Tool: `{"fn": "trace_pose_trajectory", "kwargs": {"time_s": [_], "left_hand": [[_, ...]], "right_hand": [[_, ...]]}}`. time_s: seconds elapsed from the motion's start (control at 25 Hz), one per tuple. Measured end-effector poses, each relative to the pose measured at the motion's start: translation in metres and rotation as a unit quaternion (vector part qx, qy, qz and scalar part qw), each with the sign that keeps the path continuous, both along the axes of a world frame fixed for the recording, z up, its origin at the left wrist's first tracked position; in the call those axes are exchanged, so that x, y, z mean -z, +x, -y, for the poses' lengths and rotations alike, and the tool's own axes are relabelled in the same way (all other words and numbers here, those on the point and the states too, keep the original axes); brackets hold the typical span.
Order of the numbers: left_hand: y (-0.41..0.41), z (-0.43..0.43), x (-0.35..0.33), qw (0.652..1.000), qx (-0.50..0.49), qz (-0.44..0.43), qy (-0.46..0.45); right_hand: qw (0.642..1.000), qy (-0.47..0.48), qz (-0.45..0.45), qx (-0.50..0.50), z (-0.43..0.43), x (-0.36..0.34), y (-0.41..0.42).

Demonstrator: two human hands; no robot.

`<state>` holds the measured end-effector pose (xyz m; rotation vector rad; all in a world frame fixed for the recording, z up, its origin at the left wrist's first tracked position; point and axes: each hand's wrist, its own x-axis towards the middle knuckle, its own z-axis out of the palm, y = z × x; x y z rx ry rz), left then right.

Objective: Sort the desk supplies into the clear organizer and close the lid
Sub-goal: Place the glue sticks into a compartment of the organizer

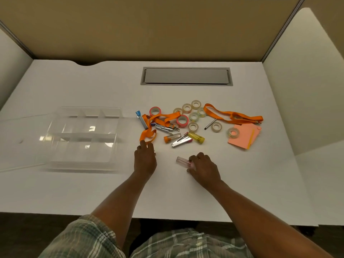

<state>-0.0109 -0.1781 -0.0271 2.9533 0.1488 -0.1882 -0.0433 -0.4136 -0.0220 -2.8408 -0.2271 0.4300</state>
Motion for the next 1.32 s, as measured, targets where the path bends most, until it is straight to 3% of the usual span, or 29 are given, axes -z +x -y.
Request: {"fn": "trace_pose_trajectory", "kwargs": {"time_s": [0.08, 0.2, 0.4, 0.64, 0.88, 1.12, 1.32], "left_hand": [[-0.011, 0.005, 0.004, 1.000, 0.002, -0.008, 0.000], [-0.022, 0.015, 0.003, 0.999, -0.028, -0.022, -0.031], [-0.012, 0.026, -0.014, 0.956, -0.154, -0.014, -0.251], [0.006, 0.002, -0.041, 0.912, -0.225, 0.017, -0.342], [0.013, -0.092, -0.073, 0.846, -0.318, 0.138, -0.405], [-0.003, -0.189, -0.075, 0.881, -0.296, 0.150, -0.337], [-0.008, -0.211, -0.056, 0.898, -0.282, 0.132, -0.310]], "right_hand": [[1.000, 0.014, 0.012, 0.007, 0.003, 0.002, 0.002], [0.991, 0.115, -0.008, 0.074, 0.010, 0.000, 0.008], [0.933, 0.297, -0.020, 0.204, 0.005, -0.011, 0.022], [0.917, 0.337, -0.002, 0.214, -0.042, -0.034, 0.039], [0.914, 0.364, 0.000, 0.178, -0.133, -0.052, 0.062], [0.940, 0.333, -0.006, 0.075, -0.234, -0.053, 0.074], [0.970, 0.240, -0.047, 0.008, -0.287, -0.046, 0.081]]}}
